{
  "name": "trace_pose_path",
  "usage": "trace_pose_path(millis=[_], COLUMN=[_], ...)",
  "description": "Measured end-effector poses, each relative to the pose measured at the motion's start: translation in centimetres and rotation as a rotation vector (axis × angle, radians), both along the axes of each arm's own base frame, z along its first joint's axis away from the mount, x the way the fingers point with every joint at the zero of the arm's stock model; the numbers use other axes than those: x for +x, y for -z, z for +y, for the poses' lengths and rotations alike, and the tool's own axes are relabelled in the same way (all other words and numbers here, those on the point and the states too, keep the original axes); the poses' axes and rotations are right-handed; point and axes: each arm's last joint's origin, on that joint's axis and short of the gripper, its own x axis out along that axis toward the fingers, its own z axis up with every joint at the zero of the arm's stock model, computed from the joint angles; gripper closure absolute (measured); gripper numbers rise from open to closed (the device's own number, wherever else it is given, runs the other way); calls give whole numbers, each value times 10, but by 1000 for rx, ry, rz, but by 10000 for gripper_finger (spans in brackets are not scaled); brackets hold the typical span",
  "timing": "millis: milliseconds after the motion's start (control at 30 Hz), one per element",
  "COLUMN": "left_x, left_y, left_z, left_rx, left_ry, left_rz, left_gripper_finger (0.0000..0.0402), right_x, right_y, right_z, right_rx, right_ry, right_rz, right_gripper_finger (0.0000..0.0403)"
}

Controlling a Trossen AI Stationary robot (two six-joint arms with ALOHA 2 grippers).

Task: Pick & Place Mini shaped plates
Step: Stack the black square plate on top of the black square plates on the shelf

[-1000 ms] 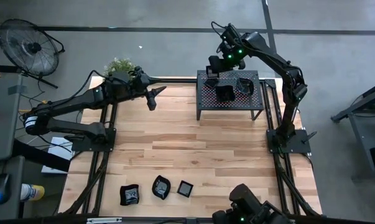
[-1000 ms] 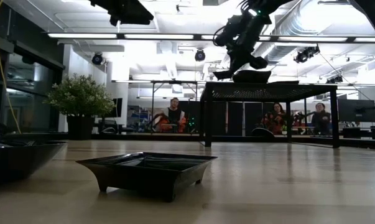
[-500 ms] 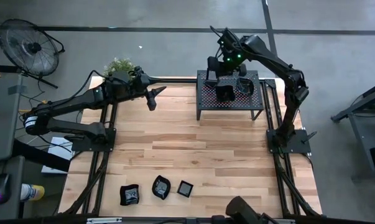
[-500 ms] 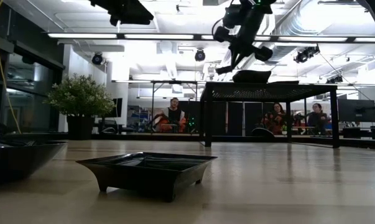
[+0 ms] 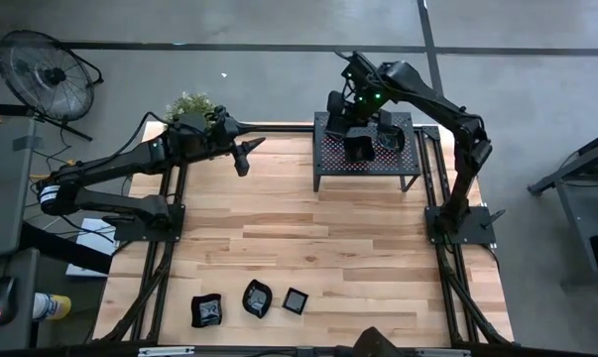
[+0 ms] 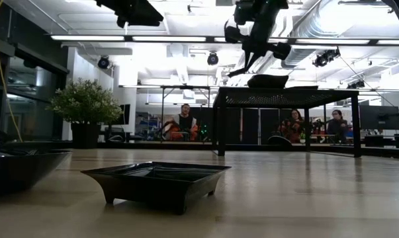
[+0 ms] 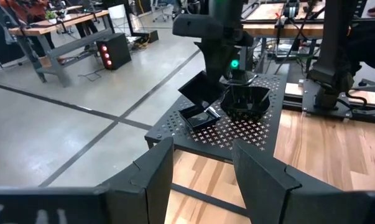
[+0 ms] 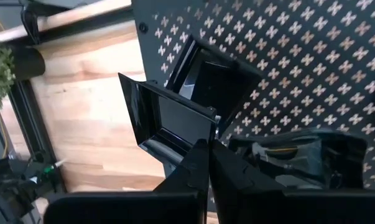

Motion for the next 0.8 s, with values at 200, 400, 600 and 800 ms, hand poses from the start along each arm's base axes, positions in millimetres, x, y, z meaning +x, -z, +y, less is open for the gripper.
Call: trace_pose_path(millis=[200, 400, 600, 800], left_x=[0, 0, 0, 0], left_y=[0, 0, 0, 0], left_z=[0, -1, 0, 0], left_rx=[-6, -13, -11, -8], left_ry=[16, 17, 15, 14], left_rz=[-3, -6, -6, -4], left_gripper_finger=[240, 240, 240, 240], right_x=[1, -4, -2, 2], right_y=[0, 2, 2, 0], right_z=[1, 3, 2, 4], right_rx=[-9, 2, 14, 21], right_ry=[15, 28, 86, 107], right_rz=[14, 75, 54, 17], right_gripper_finger=[403, 403, 402, 402])
